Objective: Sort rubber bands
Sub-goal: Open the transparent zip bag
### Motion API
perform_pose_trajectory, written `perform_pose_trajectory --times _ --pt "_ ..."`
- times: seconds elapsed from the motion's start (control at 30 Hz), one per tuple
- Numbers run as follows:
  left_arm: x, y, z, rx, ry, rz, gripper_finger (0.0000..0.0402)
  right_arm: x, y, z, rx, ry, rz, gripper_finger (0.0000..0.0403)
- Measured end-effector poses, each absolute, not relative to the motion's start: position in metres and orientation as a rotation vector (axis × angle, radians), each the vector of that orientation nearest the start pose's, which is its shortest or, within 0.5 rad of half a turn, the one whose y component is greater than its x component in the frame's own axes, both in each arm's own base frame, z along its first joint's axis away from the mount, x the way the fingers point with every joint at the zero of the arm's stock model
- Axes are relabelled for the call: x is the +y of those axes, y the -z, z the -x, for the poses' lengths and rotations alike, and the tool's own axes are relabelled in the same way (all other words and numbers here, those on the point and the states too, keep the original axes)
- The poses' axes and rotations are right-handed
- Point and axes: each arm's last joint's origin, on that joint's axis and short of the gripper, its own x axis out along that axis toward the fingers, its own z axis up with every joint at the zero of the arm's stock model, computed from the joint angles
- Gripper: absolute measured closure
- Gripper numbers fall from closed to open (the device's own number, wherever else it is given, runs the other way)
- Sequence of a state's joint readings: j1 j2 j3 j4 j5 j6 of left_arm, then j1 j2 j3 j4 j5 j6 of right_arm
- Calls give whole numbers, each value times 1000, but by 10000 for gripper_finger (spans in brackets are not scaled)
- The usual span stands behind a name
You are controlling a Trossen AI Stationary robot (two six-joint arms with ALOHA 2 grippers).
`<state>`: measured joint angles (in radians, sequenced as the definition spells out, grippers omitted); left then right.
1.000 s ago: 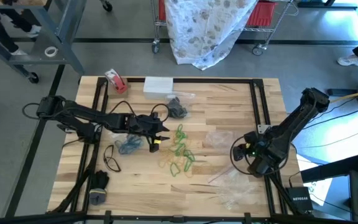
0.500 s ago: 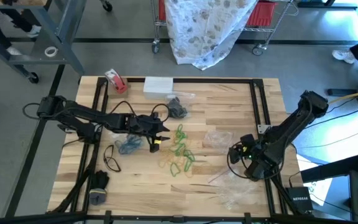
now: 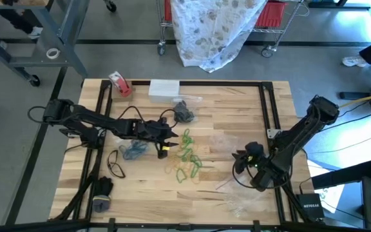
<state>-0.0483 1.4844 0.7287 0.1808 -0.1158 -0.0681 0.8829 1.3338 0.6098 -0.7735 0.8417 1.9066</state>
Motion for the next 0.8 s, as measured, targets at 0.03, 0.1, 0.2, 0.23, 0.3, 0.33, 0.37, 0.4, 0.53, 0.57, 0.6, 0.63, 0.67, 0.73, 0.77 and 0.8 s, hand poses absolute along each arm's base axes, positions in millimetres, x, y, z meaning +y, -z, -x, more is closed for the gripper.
perform_pose_trajectory --times 0.03,0.1,0.2,0.23,0.3,0.33,0.37,0.4,0.53,0.57,0.6,0.63,0.67,0.73,0.77,0.8 --pt "-11 -189 -298 573 -85 19 231 133 -157 -138 554 719 -603 306" --pt "-11 -189 -297 575 -86 21 231 136 -158 -142 529 666 -550 347" --pt "-12 -189 -297 575 -86 31 231 138 -160 -151 517 609 -485 393" --pt "-13 -189 -297 575 -84 35 231 138 -161 -155 516 591 -466 394" --pt "-16 -189 -297 572 -78 40 231 140 -163 -163 509 555 -431 389" --pt "-17 -189 -297 571 -74 42 231 140 -163 -169 509 537 -410 389" --pt "-19 -189 -297 572 -70 44 231 141 -162 -174 513 516 -393 392" --pt "-21 -189 -297 573 -64 46 231 141 -162 -179 524 492 -373 396" --pt "-30 -190 -297 562 -41 67 231 139 -158 -191 669 367 -302 396" --pt "-33 -190 -297 558 -35 74 231 138 -157 -192 704 343 -292 391" --pt "-35 -191 -297 551 -27 79 231 136 -157 -191 735 329 -274 384" --pt "-37 -191 -297 546 -21 83 231 134 -158 -190 765 316 -245 378" --pt "-39 -192 -297 543 -18 89 231 133 -161 -189 795 299 -203 370" --pt "-42 -192 -297 540 -11 105 231 135 -170 -190 842 263 -101 351" --pt "-44 -192 -297 537 -11 118 231 134 -176 -189 875 262 -40 340" --pt "-44 -193 -297 533 -11 128 231 134 -181 -188 911 265 18 328"
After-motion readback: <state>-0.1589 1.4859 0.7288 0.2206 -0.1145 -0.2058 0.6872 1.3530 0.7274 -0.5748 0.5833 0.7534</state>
